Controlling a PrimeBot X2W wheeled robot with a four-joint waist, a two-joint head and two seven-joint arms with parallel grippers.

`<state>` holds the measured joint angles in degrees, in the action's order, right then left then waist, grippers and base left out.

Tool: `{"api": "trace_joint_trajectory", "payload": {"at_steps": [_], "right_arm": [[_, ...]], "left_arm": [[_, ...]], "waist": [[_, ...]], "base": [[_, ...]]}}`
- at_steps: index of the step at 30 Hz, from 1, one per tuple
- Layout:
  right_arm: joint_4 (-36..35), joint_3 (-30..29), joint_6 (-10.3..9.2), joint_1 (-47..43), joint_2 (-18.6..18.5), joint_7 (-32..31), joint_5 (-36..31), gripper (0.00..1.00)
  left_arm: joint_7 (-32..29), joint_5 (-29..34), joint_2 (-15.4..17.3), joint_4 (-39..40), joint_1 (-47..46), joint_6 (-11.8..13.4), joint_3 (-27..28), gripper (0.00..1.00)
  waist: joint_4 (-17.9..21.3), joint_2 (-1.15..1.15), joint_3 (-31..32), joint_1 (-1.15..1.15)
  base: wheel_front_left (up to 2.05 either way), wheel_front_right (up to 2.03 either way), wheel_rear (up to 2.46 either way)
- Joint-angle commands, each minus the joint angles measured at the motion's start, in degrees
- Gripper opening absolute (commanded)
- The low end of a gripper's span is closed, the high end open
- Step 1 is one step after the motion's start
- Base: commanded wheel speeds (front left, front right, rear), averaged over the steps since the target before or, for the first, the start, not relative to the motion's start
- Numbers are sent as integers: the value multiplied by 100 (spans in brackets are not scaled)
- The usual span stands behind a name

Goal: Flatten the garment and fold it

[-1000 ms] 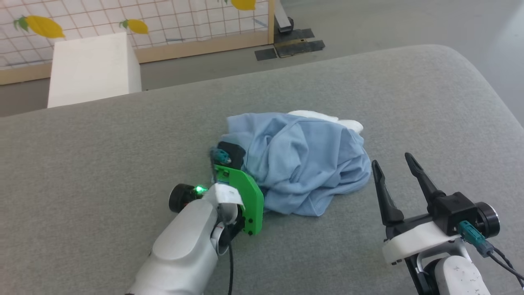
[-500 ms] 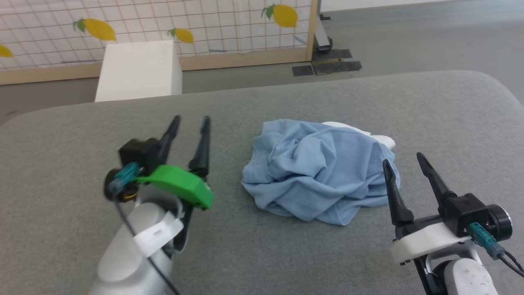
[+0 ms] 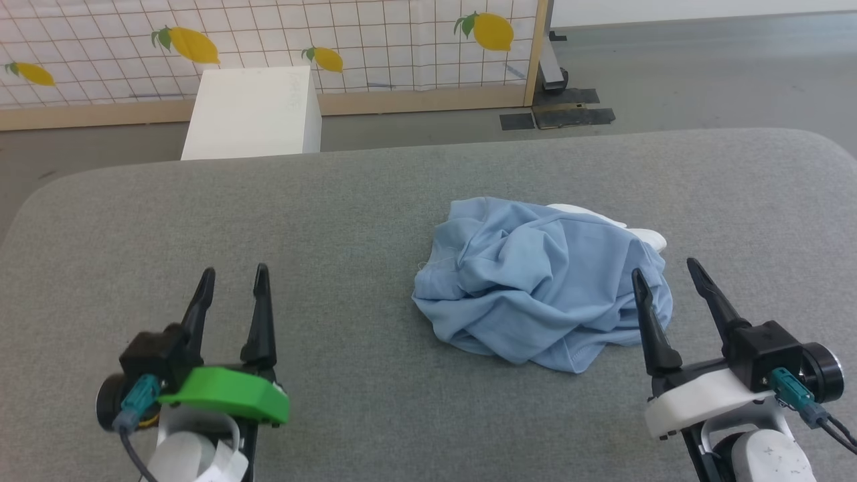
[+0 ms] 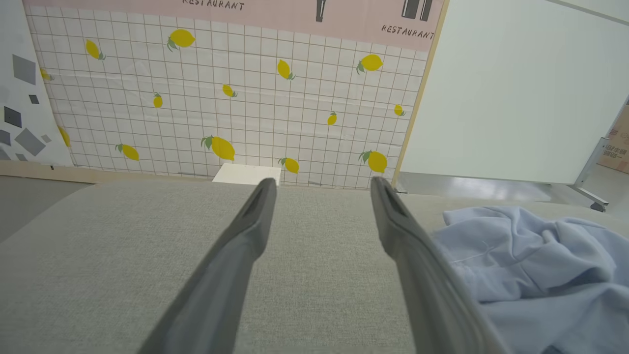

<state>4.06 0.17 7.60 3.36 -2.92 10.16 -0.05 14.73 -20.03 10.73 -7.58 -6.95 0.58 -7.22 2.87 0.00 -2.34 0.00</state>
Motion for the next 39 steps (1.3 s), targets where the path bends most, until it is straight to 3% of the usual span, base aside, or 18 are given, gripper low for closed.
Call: {"api": "trace_joint_trajectory", "payload": {"at_steps": [1,10,22,23,24,25,31,35,39], "right_arm": [[-3,-12,-11,-69,4,-14,-26,100],[95,490,-11,232,4,-374,-275,100],[1124,1230,-11,1093,4,-2829,-239,100],[1161,1243,-11,1114,4,-3017,-206,91],[1181,1267,-11,1120,4,-3162,-193,40],[1184,1313,-11,1117,4,-3308,-172,0],[953,1568,-11,715,-29,-4064,215,0],[486,1823,-11,82,-259,-4790,730,0],[-60,1718,-11,-686,-497,-5589,1038,0]], "left_arm": [[26,80,-75,69,177,-35,107,100],[27,397,-417,210,332,-282,399,100],[27,490,-687,119,182,-552,525,100],[27,498,-700,106,179,-563,535,100],[27,508,-708,99,176,-570,544,100],[27,510,-719,92,173,-577,562,100],[27,551,-754,26,204,-611,635,100],[27,571,-766,-13,233,-631,666,100],[27,595,-773,-37,259,-656,664,100]], "waist": [[-8,0,-4,0],[-197,0,-123,0],[-597,0,-367,0],[-622,0,-382,0],[-635,0,-390,0],[-648,0,-399,0],[-635,0,-359,0],[-539,0,-261,0],[-409,0,-172,0]], "base": [[0,0,0],[0,0,0],[0,0,0],[0,0,0],[0,0,0],[0,0,0],[0,0,0],[0,0,0],[0,0,0]]}}
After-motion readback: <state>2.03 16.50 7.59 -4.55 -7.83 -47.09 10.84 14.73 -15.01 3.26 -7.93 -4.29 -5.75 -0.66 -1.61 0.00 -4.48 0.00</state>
